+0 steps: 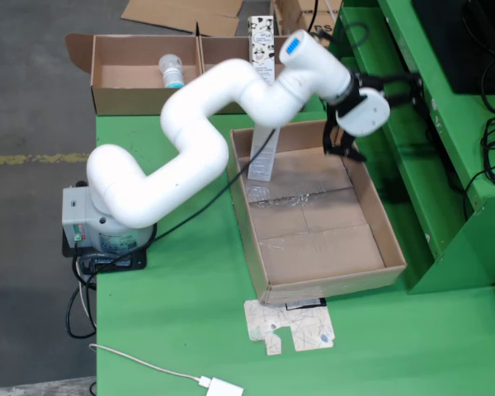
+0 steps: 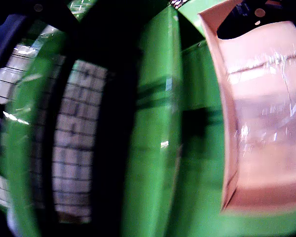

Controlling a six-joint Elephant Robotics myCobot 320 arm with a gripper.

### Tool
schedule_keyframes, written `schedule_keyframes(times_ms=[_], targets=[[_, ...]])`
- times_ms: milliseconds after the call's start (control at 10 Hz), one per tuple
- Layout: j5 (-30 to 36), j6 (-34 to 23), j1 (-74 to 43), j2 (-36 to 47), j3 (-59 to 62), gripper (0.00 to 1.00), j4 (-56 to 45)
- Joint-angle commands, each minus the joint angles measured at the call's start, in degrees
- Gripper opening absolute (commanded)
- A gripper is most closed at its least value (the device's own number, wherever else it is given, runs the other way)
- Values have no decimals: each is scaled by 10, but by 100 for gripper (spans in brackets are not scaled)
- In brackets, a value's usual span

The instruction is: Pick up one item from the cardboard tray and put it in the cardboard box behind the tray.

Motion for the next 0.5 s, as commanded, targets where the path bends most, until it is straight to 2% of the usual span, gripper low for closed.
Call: schedule_keyframes(times_ms=[0,200,400], targets=[[-5,493,-985,-162,12,100,6],[-5,464,-985,-162,12,100,6],[-5,465,-985,-162,12,100,6]])
